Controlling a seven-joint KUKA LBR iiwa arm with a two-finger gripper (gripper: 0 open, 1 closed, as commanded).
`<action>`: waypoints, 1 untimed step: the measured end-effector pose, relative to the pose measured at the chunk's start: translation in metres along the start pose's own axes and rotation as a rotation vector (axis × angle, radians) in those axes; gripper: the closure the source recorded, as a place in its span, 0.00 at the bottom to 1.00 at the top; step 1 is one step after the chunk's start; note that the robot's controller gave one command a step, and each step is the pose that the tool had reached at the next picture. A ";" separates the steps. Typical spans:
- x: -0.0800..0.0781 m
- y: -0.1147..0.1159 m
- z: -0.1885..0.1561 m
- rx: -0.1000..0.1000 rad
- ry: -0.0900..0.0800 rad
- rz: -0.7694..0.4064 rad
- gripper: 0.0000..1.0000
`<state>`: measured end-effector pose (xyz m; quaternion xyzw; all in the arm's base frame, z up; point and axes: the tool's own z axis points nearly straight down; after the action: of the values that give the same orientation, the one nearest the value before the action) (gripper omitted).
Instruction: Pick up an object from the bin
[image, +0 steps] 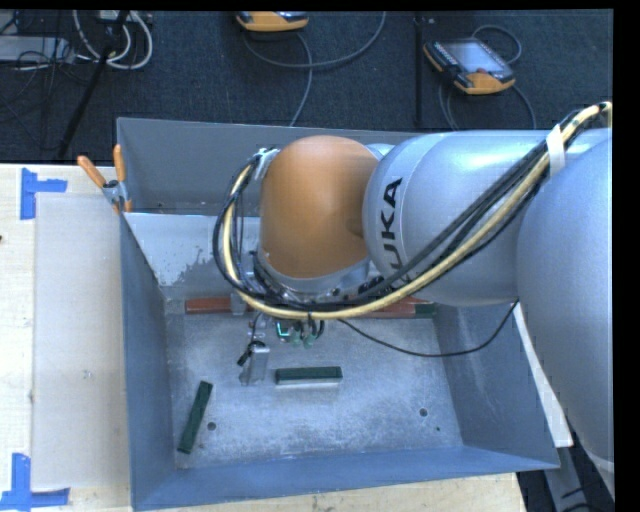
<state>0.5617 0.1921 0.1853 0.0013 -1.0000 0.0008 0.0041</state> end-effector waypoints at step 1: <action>0.002 -0.094 0.120 0.002 0.000 -0.172 0.00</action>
Offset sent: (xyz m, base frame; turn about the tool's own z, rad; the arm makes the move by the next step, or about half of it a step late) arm -0.0007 -0.0912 -0.1153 -0.1763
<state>0.5594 0.0977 0.0659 0.0872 -0.9962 0.0014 0.0040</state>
